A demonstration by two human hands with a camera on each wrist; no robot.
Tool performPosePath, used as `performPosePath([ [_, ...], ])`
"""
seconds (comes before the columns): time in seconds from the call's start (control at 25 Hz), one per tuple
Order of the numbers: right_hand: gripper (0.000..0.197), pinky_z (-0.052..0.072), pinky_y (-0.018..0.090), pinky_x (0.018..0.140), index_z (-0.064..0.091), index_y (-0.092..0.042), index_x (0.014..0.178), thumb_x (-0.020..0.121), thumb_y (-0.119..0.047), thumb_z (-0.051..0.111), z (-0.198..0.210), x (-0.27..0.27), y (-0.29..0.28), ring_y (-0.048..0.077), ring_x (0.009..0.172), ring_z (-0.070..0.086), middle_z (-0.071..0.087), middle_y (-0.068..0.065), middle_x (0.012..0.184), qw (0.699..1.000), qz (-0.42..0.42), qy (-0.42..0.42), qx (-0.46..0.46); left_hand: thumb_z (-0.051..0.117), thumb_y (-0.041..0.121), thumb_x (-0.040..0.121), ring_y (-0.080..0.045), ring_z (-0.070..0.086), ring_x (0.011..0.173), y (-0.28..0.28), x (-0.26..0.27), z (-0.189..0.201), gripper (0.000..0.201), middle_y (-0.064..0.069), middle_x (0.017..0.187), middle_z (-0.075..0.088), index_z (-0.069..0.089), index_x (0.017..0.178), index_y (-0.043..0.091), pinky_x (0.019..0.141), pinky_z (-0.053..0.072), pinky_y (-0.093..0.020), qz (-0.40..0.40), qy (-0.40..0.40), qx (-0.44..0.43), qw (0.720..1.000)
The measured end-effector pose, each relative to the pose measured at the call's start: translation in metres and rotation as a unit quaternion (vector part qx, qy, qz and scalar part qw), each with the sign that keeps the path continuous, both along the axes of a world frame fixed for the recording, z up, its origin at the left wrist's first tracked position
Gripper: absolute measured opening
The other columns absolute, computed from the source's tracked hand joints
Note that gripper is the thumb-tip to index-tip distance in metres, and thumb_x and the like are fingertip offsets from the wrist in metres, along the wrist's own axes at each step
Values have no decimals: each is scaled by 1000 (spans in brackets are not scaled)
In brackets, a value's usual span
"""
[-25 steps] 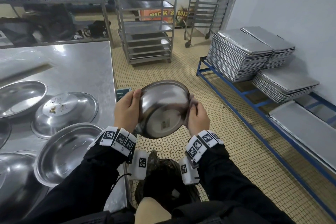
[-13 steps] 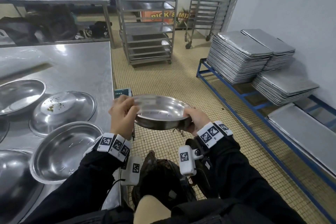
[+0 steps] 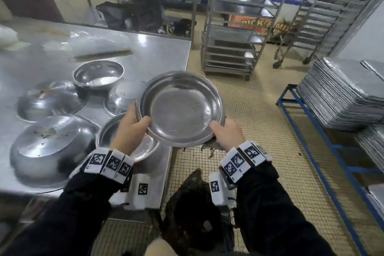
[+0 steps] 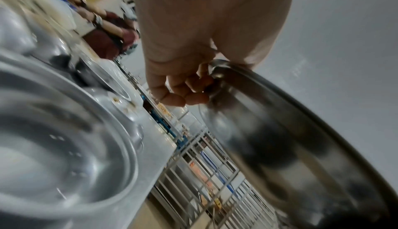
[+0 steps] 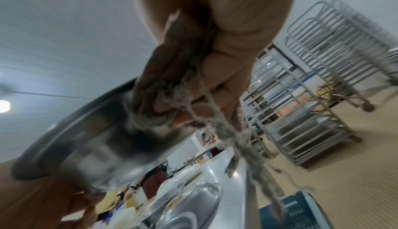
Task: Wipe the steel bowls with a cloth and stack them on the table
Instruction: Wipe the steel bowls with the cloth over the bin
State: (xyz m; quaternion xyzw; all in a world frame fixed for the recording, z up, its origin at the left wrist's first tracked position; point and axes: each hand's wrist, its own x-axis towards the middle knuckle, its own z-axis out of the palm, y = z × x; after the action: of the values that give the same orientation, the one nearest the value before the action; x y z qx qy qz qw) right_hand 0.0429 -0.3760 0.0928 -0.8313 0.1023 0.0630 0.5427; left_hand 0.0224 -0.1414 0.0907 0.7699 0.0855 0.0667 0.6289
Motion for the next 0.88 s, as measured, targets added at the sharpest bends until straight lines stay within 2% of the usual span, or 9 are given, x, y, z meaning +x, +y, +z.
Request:
performPosePath([
  [0.16, 19, 58, 43, 70, 49, -23, 99, 87, -31, 61, 5, 10, 84, 23, 79, 69, 65, 4, 95, 997, 24, -76, 15, 57, 12, 87, -26, 63, 79, 84, -19, 6, 19, -11, 91, 64, 57, 100, 26, 77, 55, -45, 76, 17, 9, 997],
  [0.24, 30, 58, 36, 69, 46, -26, 113, 88, -37, 60, 8, 14, 126, 16, 78, 67, 63, -3, 96, 993, 43, -113, 14, 54, 7, 92, -23, 59, 74, 123, -26, 11, 17, -9, 85, 62, 56, 92, 24, 68, 51, -34, 90, 6, 7, 996],
  [0.32, 32, 54, 23, 64, 44, -26, 116, 91, -41, 56, 12, 18, 180, 7, 73, 62, 59, -9, 94, 989, 70, -132, 1, 53, 6, 93, -19, 57, 70, 173, -32, 17, 19, -4, 79, 60, 55, 89, 24, 60, 47, -25, 101, 3, 26, 995],
  [0.36, 34, 52, 23, 65, 44, -25, 118, 92, -43, 54, 12, 20, 207, 7, 74, 61, 58, -8, 94, 988, 82, -131, -8, 53, 6, 93, -17, 57, 67, 200, -35, 18, 19, -3, 78, 61, 56, 89, 25, 59, 46, -23, 103, 10, 29, 994],
  [0.56, 43, 49, 43, 91, 38, -17, 131, 96, -39, 47, 3, 54, 337, 27, 99, 62, 61, 10, 116, 971, 212, -54, -97, 53, 9, 94, -9, 62, 59, 334, -45, 11, 17, 0, 74, 64, 55, 95, 26, 67, 45, -26, 125, 48, 46, 990],
  [0.64, 45, 52, 39, 86, 35, -16, 134, 95, -33, 51, 0, 67, 385, 27, 94, 63, 62, 8, 109, 959, 255, -31, -118, 55, 10, 94, -4, 64, 55, 379, -50, 3, 16, -3, 77, 65, 50, 107, 19, 67, 45, -26, 133, 74, 54, 987],
  [0.76, 54, 49, 15, 53, 33, -13, 138, 92, -22, 59, 1, 79, 449, 15, 67, 57, 56, -2, 83, 936, 318, -32, -143, 59, 12, 93, -11, 65, 63, 431, -63, -14, 36, -8, 82, 66, 40, 124, 11, 62, 44, -23, 143, 122, 60, 980],
  [0.8, 57, 47, 13, 49, 33, -13, 139, 89, -18, 62, 0, 84, 468, 13, 64, 56, 56, -1, 81, 927, 343, -23, -152, 60, 14, 93, -14, 64, 67, 444, -67, -19, 40, -10, 85, 66, 38, 125, 11, 61, 44, -23, 148, 133, 56, 978],
  [0.88, 63, 51, 25, 56, 35, -13, 138, 84, -15, 68, -5, 94, 500, 20, 69, 62, 64, 8, 94, 912, 375, 2, -169, 64, 15, 91, -16, 63, 71, 460, -74, -29, 43, -14, 93, 66, 38, 125, 12, 56, 46, -19, 164, 145, 46, 975],
])
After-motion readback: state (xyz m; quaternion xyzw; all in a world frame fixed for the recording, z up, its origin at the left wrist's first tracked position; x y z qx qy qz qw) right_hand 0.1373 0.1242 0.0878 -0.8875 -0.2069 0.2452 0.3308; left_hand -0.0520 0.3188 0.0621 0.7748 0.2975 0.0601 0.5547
